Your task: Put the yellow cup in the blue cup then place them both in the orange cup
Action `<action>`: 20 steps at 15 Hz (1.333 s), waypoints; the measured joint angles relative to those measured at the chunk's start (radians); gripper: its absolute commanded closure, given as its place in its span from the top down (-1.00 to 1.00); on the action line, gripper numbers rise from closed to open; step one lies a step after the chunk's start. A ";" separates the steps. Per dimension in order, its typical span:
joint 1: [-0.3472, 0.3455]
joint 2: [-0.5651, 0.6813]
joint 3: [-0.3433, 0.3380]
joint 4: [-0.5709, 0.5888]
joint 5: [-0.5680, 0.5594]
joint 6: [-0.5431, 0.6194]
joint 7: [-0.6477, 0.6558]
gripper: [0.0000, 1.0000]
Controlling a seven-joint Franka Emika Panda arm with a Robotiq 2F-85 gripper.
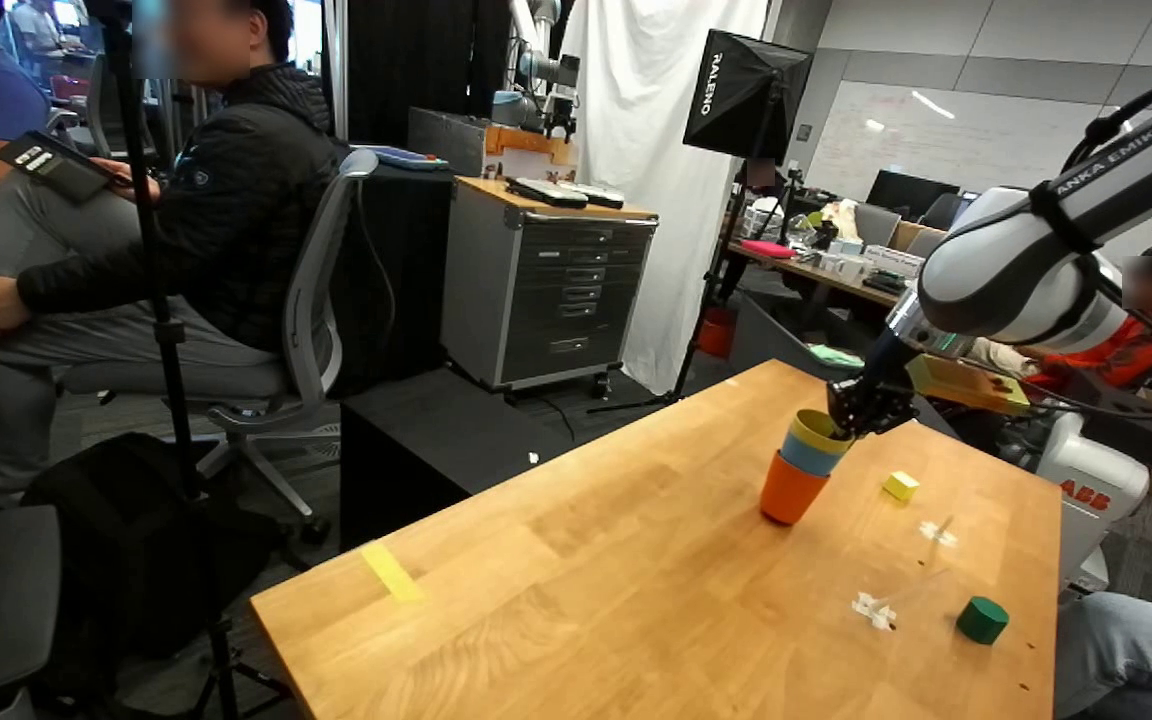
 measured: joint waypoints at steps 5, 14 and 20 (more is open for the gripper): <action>0.000 0.053 0.009 0.054 0.000 0.000 0.000 -0.87; 0.000 0.104 0.013 0.099 0.000 0.000 0.000 -0.25; 0.000 0.105 0.015 0.105 0.000 0.000 -0.001 0.67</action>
